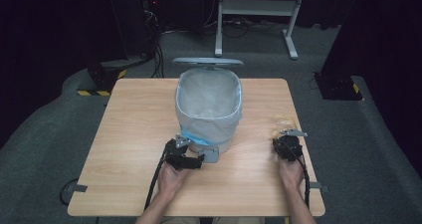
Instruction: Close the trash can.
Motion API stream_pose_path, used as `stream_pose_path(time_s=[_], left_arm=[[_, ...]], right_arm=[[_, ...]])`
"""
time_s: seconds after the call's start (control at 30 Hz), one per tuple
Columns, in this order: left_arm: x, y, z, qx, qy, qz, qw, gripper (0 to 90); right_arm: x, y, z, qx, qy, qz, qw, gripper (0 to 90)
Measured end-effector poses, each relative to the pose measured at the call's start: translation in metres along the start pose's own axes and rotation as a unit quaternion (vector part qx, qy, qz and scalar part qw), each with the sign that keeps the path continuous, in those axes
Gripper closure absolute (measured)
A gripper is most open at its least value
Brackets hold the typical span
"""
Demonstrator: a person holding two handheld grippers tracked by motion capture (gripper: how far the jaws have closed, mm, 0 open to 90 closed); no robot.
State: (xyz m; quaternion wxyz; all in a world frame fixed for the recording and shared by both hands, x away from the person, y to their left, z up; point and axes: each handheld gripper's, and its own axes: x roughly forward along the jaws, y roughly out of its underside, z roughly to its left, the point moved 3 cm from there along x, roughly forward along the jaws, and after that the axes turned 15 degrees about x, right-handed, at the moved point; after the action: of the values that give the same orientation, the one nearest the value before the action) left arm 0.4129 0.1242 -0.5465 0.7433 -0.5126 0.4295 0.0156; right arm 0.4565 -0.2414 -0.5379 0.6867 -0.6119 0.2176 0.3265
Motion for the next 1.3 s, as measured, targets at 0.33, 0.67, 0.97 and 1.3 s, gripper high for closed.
stream_pose_path(time_s=[0.33,0.67,0.97,1.3], left_arm=[[0.0,0.0,0.001,0.001,0.0,0.001,1.0,0.8],[0.0,0.0,0.0,-0.001,0.001,0.0,1.0,0.9],[0.0,0.0,0.0,-0.001,0.001,0.0,1.0,0.8],[0.0,0.0,0.0,0.001,0.0,0.0,1.0,0.9]], right_arm=[[-0.001,-0.001,0.001,-0.013,0.004,0.004,0.9999,87.2],[-0.015,-0.007,0.006,-0.019,-0.012,-0.008,0.9997,88.9],[-0.032,-0.011,0.011,-0.022,-0.04,-0.021,0.9987,89.2],[-0.046,-0.015,0.017,-0.022,-0.071,-0.035,0.9967,89.3]])
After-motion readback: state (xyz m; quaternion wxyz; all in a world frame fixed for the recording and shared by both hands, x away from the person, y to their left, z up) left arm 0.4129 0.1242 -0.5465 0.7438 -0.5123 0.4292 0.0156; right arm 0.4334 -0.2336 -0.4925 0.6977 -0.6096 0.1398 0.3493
